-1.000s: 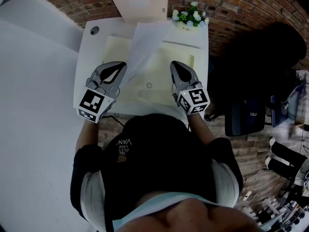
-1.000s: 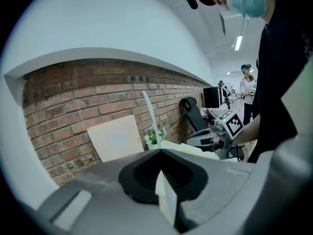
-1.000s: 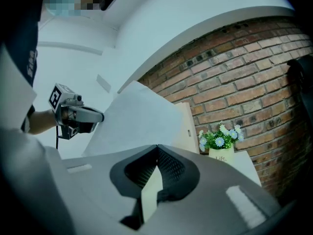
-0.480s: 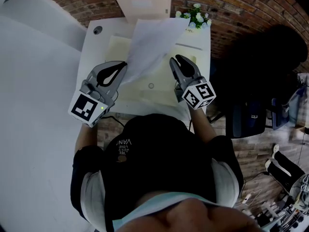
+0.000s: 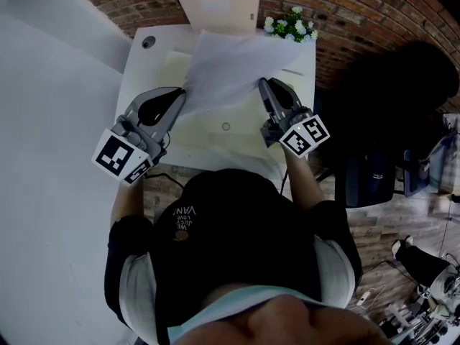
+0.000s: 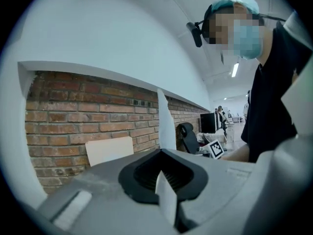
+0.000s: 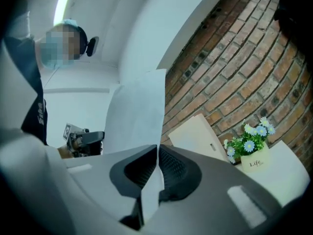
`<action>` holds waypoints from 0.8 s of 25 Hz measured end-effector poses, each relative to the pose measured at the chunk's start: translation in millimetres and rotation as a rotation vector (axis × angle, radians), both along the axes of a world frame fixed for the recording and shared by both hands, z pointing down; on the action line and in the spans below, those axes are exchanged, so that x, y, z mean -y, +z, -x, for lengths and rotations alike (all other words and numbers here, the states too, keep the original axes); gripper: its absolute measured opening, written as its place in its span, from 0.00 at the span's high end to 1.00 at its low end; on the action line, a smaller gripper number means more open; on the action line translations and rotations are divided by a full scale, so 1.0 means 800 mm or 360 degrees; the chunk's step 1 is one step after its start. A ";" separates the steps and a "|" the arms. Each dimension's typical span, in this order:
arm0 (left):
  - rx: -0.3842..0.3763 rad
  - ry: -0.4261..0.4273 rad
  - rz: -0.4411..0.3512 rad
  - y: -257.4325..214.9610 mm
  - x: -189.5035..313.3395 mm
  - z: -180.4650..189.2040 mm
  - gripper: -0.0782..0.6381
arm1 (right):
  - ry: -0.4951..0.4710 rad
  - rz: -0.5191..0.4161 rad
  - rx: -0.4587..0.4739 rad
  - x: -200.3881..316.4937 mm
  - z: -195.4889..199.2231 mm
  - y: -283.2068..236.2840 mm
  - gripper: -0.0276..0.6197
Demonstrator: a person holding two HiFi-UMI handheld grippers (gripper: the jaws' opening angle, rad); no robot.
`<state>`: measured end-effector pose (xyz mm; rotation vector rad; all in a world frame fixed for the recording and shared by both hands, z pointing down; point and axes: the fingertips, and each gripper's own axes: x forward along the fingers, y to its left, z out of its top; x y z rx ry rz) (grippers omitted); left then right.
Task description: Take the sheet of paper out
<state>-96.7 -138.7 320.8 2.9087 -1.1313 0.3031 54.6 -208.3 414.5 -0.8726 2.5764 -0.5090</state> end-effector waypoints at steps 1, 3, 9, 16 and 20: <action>-0.0011 -0.0014 0.0013 0.002 0.001 0.003 0.89 | -0.0002 0.0004 0.0003 -0.001 0.000 0.000 0.95; -0.0042 -0.0045 0.0053 0.008 0.004 0.008 0.89 | -0.0003 0.0030 0.0007 -0.002 -0.002 0.001 0.97; -0.0117 -0.0095 0.0199 0.039 0.021 0.019 0.89 | -0.0005 0.0131 0.0003 -0.006 -0.013 0.003 0.97; -0.0248 -0.0101 0.0374 0.077 0.040 0.015 0.89 | 0.0075 0.0261 -0.0033 -0.009 -0.033 0.003 0.97; -0.0291 -0.0084 0.0435 0.095 0.050 0.014 0.89 | 0.0143 0.0299 -0.0074 -0.014 -0.040 0.008 0.97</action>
